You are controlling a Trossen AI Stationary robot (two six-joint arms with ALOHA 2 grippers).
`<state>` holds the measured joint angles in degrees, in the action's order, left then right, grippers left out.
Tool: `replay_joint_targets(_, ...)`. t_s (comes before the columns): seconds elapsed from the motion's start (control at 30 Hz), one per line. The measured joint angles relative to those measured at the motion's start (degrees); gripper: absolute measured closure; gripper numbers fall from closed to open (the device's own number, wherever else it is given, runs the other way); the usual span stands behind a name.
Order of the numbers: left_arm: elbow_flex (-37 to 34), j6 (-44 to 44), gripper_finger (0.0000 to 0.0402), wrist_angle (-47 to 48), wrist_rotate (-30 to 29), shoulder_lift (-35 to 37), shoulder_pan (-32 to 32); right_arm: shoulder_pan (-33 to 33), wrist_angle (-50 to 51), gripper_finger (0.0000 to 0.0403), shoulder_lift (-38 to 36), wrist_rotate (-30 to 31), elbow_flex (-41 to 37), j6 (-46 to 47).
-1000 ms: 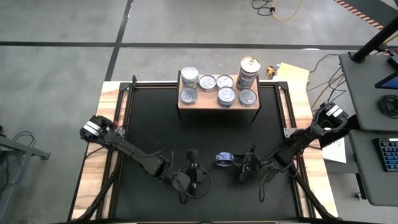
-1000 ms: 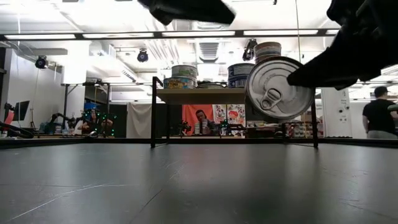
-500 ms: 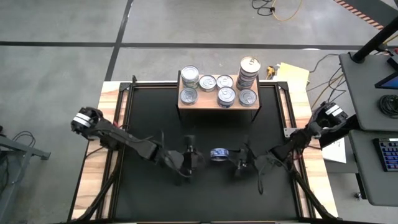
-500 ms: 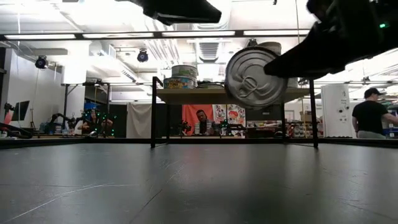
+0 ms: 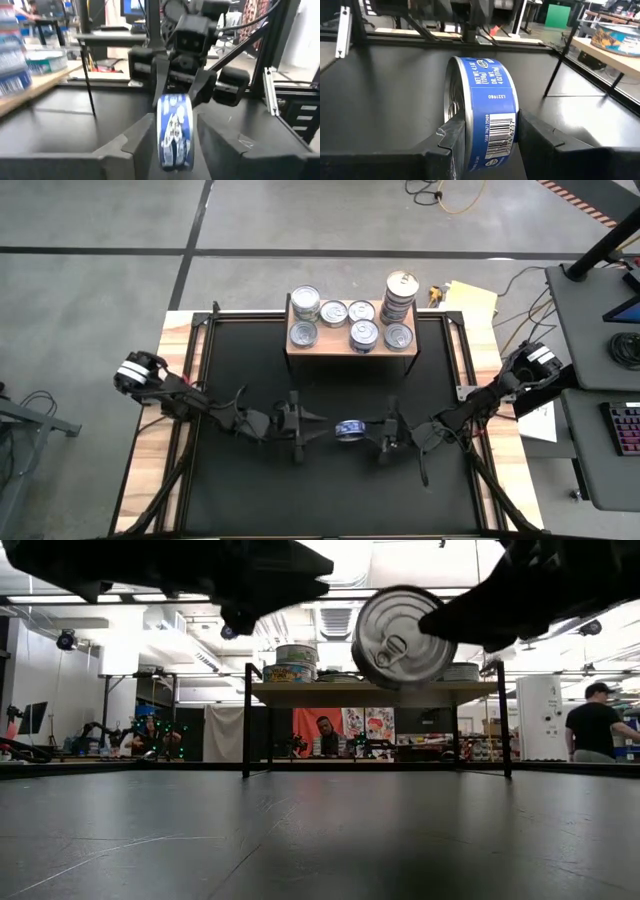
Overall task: Stack canned seafood by type on shelf
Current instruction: Stack the blue tuna can on top of the blue tuna can on the shelf
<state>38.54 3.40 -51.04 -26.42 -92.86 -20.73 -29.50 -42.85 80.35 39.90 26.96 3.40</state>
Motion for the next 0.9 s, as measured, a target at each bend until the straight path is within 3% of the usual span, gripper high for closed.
replay_joint_targets(0.13,1.4,4.5,0.0229,-0.3,0.0,-2.2,0.0,-0.1,0.1,0.0271,-0.4,-0.6,0.8,-0.8)
replay_joint_targets(0.53,3.3,4.6,0.0078,1.6,0.4,-5.2,-0.1,-0.9,0.1,0.0272,-0.6,-0.9,2.2,-6.2)
replay_joint_targets(0.67,3.3,4.2,0.0055,1.2,5.5,-5.3,-0.1,-0.9,0.0,0.0270,-0.6,-0.9,2.8,-7.9)
replay_joint_targets(0.9,4.0,4.1,0.0050,0.8,3.4,-5.7,0.7,-0.9,0.2,0.0271,-0.6,-1.3,4.6,-9.2)
